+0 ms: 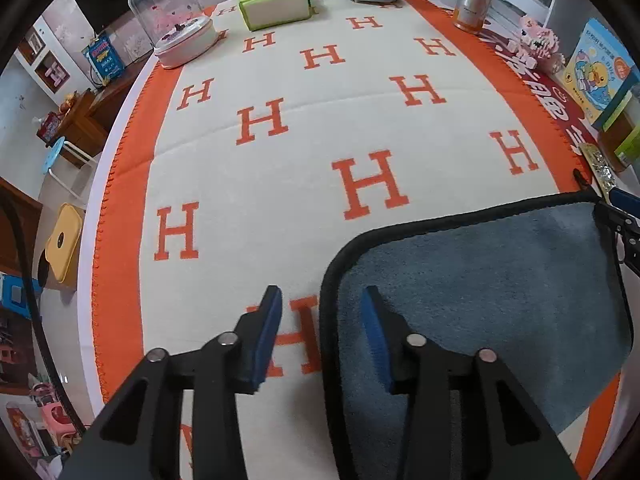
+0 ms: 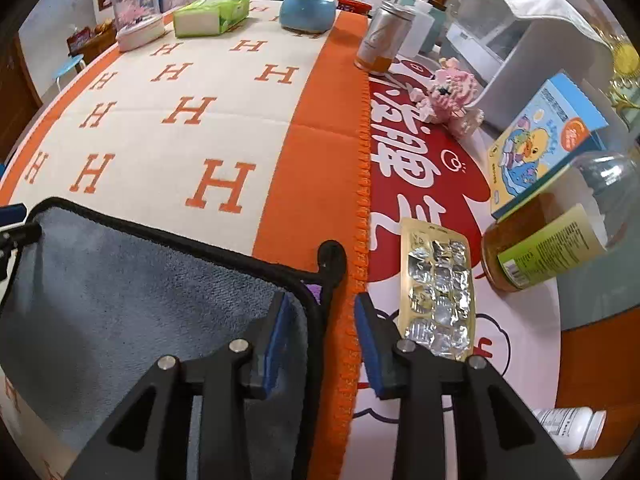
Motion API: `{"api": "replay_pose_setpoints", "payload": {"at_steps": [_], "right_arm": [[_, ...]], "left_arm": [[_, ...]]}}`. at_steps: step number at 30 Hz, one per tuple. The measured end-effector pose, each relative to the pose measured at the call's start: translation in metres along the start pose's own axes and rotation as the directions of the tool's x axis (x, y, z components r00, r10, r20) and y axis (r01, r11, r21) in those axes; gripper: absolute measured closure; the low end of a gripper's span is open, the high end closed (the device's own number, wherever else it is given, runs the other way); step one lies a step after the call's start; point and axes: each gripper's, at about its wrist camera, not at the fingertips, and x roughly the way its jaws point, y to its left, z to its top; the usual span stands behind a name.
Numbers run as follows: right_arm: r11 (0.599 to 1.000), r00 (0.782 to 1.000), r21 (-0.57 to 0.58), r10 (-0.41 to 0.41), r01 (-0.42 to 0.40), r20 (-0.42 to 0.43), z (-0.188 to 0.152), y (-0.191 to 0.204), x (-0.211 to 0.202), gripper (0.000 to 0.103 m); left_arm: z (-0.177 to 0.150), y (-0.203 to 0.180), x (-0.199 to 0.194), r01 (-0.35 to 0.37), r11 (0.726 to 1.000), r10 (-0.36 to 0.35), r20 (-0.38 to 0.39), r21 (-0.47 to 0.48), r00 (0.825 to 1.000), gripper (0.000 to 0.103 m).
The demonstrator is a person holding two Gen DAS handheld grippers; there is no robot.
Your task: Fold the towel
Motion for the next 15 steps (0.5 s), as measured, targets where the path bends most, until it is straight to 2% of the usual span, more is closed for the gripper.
{"api": "replay_pose_setpoints", "payload": {"at_steps": [2, 5, 11, 15], "right_arm": [[1.0, 1.0, 0.002, 0.0, 0.0, 0.004, -0.001, 0.001, -0.003, 0.068], [1.0, 1.0, 0.01, 0.014, -0.014, 0.014, -0.003, 0.003, -0.01, 0.068], [0.998, 0.998, 0.025, 0.056, -0.057, 0.034, -0.008, 0.01, -0.026, 0.068], [0.996, 0.996, 0.04, 0.081, -0.083, 0.048, -0.012, 0.015, -0.043, 0.068]], "left_arm": [[-0.001, -0.001, -0.002, 0.006, 1.0, -0.006, 0.002, -0.003, 1.0, 0.047], [-0.004, -0.002, -0.009, 0.019, 1.0, -0.019, 0.018, -0.009, 1.0, 0.039], [-0.011, -0.005, -0.029, 0.041, 0.998, -0.039, 0.044, -0.04, 0.998, 0.026], [-0.018, -0.005, -0.044, 0.048, 0.996, -0.044, 0.054, -0.07, 0.998, 0.023]]}}
